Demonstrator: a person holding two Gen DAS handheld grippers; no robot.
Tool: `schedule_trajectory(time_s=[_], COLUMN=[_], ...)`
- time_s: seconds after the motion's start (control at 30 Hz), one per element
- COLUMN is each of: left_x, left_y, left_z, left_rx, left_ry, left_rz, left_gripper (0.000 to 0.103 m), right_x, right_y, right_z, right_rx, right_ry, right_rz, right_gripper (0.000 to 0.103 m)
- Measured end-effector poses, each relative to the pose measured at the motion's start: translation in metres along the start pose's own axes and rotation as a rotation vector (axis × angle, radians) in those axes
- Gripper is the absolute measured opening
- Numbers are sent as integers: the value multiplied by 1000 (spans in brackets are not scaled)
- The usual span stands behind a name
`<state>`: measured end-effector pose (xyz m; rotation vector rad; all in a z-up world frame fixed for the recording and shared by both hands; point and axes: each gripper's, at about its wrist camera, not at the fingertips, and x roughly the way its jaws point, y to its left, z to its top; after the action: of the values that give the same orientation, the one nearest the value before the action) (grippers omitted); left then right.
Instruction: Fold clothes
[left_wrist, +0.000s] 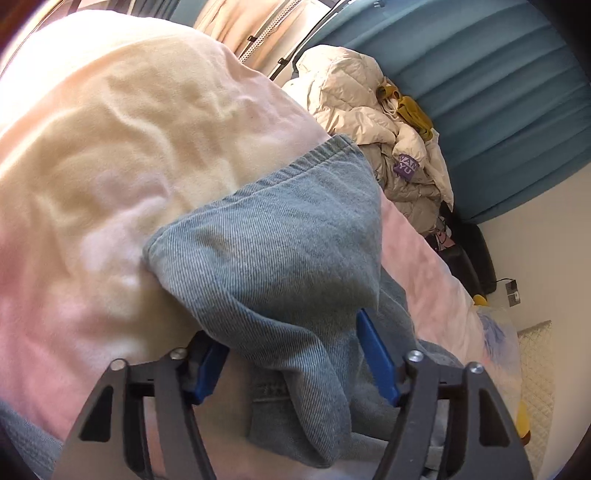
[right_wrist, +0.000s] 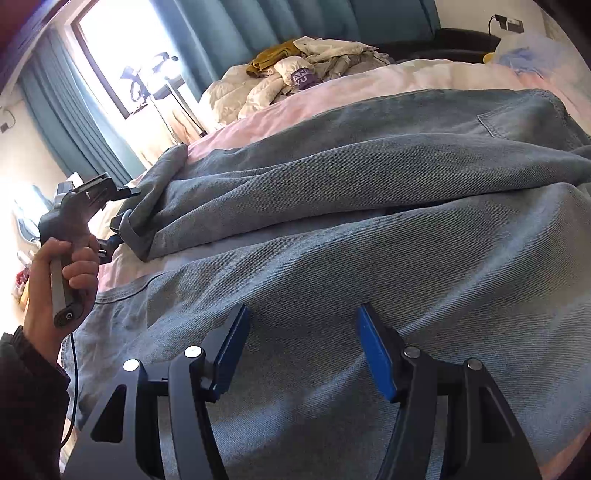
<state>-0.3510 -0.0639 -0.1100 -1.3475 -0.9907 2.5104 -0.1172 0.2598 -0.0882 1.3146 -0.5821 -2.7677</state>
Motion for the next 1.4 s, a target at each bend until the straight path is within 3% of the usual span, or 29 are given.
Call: schedule_trajectory(time_s=[0.07, 0.17, 0.43, 0.53, 0.67, 0.8, 0.9, 0.97, 1.2, 1.33, 1.4], left_x=[4, -10, -109, -139, -135, -113, -115, -123, -170, -188, -192], left_y=[0, -1, -15, 5, 53, 93, 101, 95, 54, 26, 11], left_z=[3, 7, 9, 2, -10, -23, -32, -40, -92, -127, -147], left_rx=[14, 41, 166, 132, 35, -72, -108, -97, 12, 78, 143], left_ry=[-13, -49, -305, -344, -258, -127, -86, -88, -91, -62, -71], left_rz=[-5, -17, 83, 165, 232, 228, 213, 212, 194, 94, 107], left_gripper=[28, 12, 6, 6, 6, 7, 10, 17, 18, 23, 27], right_x=[5, 7, -4, -10, -18, -24, -24, -29, -38, -36, -37], right_y=[1, 3, -3, -5, -7, -11, -13, -16, -35, -48, -46], right_z=[1, 2, 1, 0, 1, 1, 4, 5, 25, 45, 51], right_rx=[-1, -3, 3, 7, 8, 6, 19, 33, 122, 155, 139], right_ry=[4, 5, 24, 25, 15, 6, 2, -12, -49, -45, -50], right_rz=[-9, -19, -3, 11, 20, 34, 44, 54, 103, 119, 108], right_gripper=[61, 61, 61, 61, 61, 61, 61, 61, 61, 61, 61])
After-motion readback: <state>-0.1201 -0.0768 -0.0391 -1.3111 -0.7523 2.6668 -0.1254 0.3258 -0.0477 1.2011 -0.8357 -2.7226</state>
